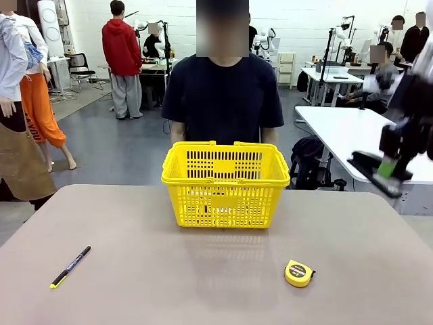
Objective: Place the items the person wants into the basket.
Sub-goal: Pick up the item the person points to and place it in the Market Basket.
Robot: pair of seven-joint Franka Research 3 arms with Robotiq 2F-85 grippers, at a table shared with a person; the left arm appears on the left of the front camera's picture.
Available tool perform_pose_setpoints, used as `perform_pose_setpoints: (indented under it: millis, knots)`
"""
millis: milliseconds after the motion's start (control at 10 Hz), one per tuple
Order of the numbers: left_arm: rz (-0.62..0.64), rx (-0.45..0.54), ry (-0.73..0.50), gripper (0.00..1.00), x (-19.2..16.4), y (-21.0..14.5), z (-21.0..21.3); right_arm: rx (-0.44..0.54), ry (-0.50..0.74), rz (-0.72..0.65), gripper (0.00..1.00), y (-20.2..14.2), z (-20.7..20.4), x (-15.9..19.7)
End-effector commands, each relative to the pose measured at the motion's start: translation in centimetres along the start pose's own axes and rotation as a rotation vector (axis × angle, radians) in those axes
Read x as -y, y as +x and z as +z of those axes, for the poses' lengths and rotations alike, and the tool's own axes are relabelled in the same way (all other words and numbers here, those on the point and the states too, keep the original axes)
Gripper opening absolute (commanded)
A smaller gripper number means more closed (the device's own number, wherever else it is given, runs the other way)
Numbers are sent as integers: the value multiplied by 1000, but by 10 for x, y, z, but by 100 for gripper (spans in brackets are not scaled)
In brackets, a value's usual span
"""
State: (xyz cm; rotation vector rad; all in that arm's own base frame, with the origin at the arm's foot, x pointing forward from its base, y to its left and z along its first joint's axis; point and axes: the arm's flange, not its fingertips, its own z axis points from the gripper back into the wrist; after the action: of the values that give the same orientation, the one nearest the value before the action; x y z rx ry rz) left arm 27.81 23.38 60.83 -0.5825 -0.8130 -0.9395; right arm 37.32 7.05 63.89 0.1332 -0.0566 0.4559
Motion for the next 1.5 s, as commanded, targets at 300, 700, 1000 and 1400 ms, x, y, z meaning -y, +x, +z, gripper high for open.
perform_pose_setpoints:
  millis: [300, 700, 1000, 1400]
  knots:
    - [-21, 14, 0, 100, 0, -1, 1, -141, 19, 324, 24, 180, -16, -66]
    - [-21, 14, 0, 100, 0, -1, 1, -229, 12, 451, 24, 289, -78, -95]
    - [-21, 14, 0, 100, 0, -1, 1, -243, -17, 566, 24, 318, -106, -101]
    - [-21, 14, 0, 100, 0, -1, 1, -159, -77, 775, 24, 302, -171, -98]
